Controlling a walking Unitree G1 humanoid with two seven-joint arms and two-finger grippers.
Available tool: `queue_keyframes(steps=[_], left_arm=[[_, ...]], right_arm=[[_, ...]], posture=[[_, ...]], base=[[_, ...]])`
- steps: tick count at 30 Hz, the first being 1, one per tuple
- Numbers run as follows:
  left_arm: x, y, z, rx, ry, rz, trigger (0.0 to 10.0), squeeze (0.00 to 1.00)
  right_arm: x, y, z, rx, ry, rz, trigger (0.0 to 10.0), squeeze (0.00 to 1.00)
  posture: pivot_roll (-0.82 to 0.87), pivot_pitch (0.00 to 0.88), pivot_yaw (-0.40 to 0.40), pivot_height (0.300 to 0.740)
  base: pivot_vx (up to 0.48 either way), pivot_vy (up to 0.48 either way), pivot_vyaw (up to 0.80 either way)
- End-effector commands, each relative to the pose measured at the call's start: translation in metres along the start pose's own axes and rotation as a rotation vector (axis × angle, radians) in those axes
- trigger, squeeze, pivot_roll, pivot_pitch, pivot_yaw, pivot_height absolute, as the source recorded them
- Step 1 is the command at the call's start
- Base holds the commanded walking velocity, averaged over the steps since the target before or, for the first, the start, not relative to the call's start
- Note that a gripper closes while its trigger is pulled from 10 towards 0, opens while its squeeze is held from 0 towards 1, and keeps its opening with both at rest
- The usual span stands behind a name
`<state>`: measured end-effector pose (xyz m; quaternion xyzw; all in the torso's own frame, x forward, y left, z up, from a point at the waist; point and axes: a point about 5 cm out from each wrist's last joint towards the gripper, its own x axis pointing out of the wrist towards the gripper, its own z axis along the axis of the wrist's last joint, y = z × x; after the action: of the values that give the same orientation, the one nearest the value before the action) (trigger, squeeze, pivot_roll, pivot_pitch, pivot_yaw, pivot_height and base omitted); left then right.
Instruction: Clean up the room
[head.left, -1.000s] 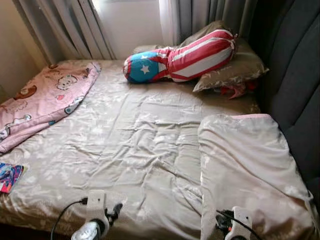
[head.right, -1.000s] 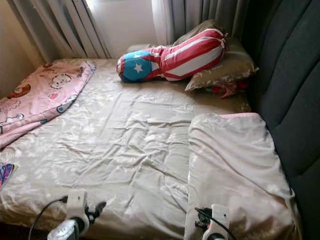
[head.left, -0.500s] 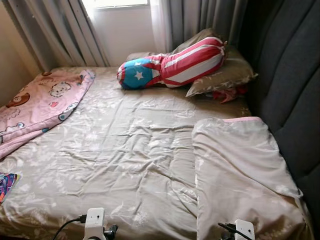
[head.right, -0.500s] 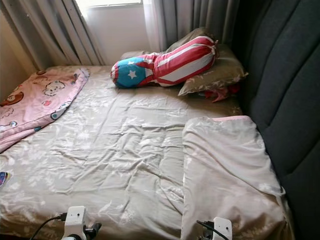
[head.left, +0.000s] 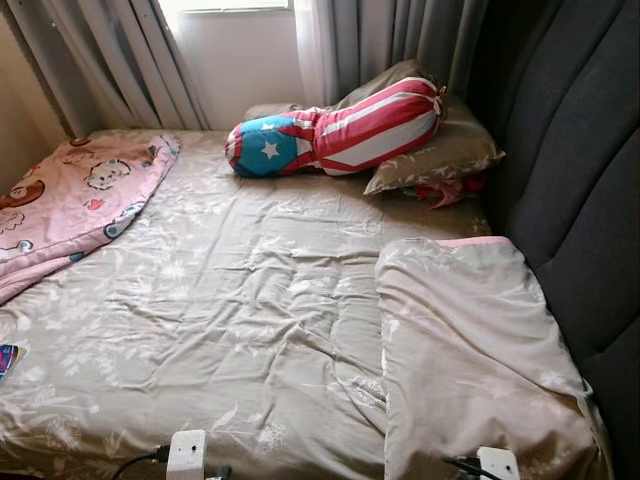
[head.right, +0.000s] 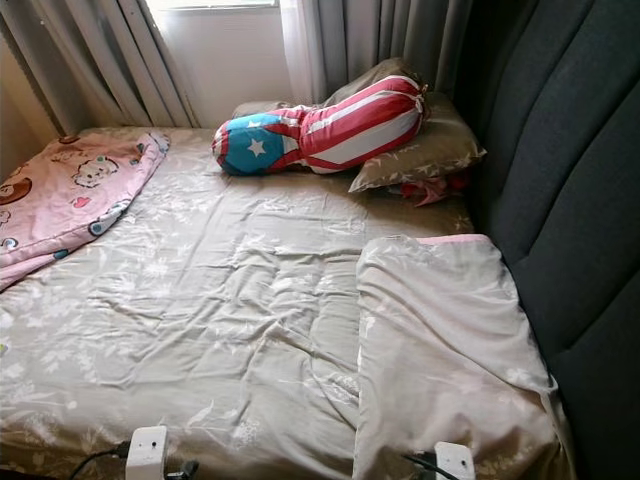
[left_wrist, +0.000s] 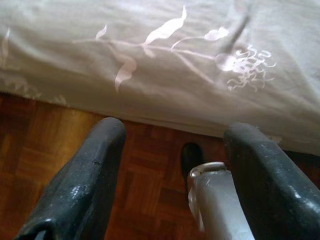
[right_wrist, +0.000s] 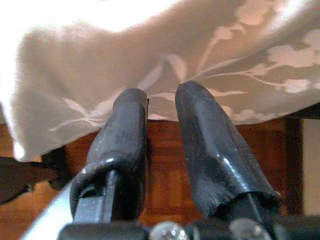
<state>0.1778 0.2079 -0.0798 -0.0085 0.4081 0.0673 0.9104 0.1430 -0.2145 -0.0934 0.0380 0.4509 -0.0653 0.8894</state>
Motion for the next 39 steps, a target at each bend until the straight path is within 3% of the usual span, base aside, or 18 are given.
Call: queue_keyframes(steps=[1,8,22,24,27,32,35,36,39], left_arm=[[-0.002,0.006,-0.005,-0.02,0.016,0.028,10.0,0.0],[-0.002,0.01,-0.006,-0.022,0.017,0.039,10.0,0.0],[-0.002,0.014,-0.005,-0.019,0.016,0.045,10.0,0.0],[-0.003,0.014,-0.005,-0.02,0.017,0.045,10.0,0.0],[-0.003,0.015,-0.007,-0.021,0.021,0.048,10.0,0.0],[-0.004,0.017,-0.01,-0.023,0.031,0.051,10.0,0.0],[-0.004,0.018,-0.011,-0.022,0.036,0.052,10.0,0.0],[-0.005,0.018,-0.012,-0.02,0.039,0.051,10.0,0.0],[-0.005,0.018,-0.012,-0.021,0.041,0.051,10.0,0.0]], right_arm=[[-0.004,-0.006,-0.013,0.006,0.042,-0.002,10.0,0.0],[-0.011,-0.02,-0.026,0.015,0.066,-0.02,10.0,0.0],[-0.016,-0.011,-0.044,0.035,0.101,-0.012,10.0,0.0],[-0.02,-0.012,-0.052,0.034,0.108,-0.012,10.0,0.0],[-0.031,-0.019,-0.069,-0.038,0.113,0.007,10.0,0.0],[-0.04,-0.027,-0.082,0.033,0.133,-0.018,10.0,0.0],[-0.044,-0.028,-0.088,-0.003,0.15,-0.016,10.0,0.0],[-0.023,-0.002,-0.058,-0.013,0.093,0.013,10.0,0.0],[-0.005,0.023,-0.022,-0.016,0.036,0.033,10.0,0.0]], posture=[[-0.07,0.0,0.011,0.74],[-0.07,0.0,0.019,0.74],[-0.06,0.0,0.026,0.74],[-0.06,0.0,0.025,0.74],[-0.06,0.0,0.025,0.74],[-0.05,0.0,0.027,0.74],[-0.05,0.0,0.028,0.74],[-0.05,0.0,0.028,0.74],[-0.05,0.0,0.029,0.74]], base=[[0.0,0.0,0.0],[0.0,0.0,0.0],[0.0,0.0,0.0],[0.0,0.0,0.0],[0.0,0.0,0.53],[0.0,0.209,0.48],[0.0,0.409,0.0],[0.0,0.405,0.0],[0.0,0.389,0.0]])
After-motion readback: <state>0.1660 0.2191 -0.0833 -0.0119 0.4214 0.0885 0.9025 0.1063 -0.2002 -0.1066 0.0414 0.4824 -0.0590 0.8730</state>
